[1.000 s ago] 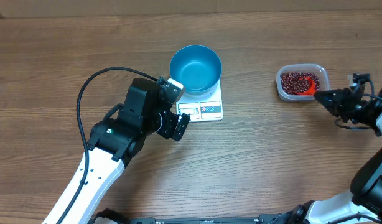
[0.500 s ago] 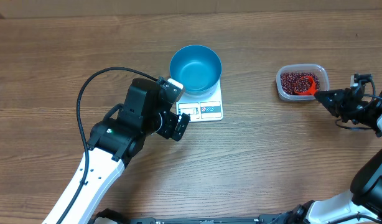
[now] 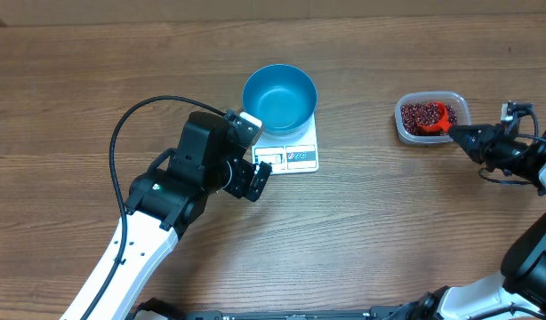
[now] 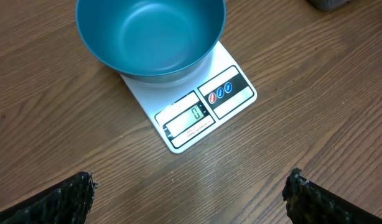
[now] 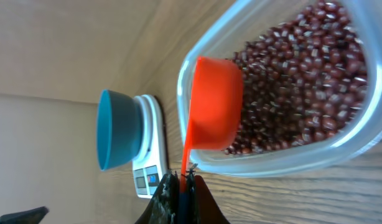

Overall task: Scoop item into bowl and weigh 150g on scale
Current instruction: 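Drag the red scoop through the beans with the right gripper, then lift the filled scoop and carry it over the blue bowl, then tilt the red scoop with the right gripper to pour beans into bowl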

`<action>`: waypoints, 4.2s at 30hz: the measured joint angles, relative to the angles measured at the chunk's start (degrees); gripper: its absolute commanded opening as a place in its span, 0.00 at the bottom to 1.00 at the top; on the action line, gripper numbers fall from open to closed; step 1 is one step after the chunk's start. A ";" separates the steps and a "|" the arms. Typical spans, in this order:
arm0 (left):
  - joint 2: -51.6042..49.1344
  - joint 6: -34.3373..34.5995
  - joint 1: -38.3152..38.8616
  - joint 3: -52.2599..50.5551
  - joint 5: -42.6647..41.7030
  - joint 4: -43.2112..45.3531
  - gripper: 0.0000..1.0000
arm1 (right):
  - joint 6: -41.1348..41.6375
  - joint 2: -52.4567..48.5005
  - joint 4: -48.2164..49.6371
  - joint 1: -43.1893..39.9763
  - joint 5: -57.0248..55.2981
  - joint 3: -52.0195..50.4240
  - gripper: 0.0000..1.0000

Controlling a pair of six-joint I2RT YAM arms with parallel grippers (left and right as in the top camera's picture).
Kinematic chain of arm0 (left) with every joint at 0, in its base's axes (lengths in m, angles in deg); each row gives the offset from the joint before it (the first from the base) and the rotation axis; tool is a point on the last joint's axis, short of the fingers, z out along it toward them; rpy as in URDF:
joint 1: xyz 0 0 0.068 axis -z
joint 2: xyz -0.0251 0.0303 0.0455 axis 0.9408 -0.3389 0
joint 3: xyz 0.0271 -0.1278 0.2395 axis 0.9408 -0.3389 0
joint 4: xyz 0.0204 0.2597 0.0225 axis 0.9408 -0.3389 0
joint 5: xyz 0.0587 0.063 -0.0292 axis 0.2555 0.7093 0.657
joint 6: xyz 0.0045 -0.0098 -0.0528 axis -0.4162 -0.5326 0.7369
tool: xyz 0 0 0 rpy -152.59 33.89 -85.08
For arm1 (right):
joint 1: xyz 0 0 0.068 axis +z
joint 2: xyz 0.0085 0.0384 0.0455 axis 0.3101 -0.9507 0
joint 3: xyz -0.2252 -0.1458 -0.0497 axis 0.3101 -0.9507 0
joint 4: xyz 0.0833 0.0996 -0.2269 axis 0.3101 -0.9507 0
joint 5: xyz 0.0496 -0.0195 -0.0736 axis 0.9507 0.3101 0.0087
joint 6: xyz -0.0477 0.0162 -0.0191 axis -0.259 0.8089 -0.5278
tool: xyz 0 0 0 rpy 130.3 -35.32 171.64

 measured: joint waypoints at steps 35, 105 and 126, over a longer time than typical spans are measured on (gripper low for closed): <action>0.00 0.00 0.00 0.00 0.00 0.00 0.99 | 0.04 0.00 0.22 14.05 23.21 0.00 0.04; 0.00 0.00 0.00 -0.02 0.00 -0.04 1.00 | 30.08 0.00 27.67 32.52 8.90 -0.37 0.04; 0.00 0.00 0.00 -0.07 0.00 -0.04 0.99 | 20.63 -0.02 35.71 42.16 -7.58 -0.37 0.04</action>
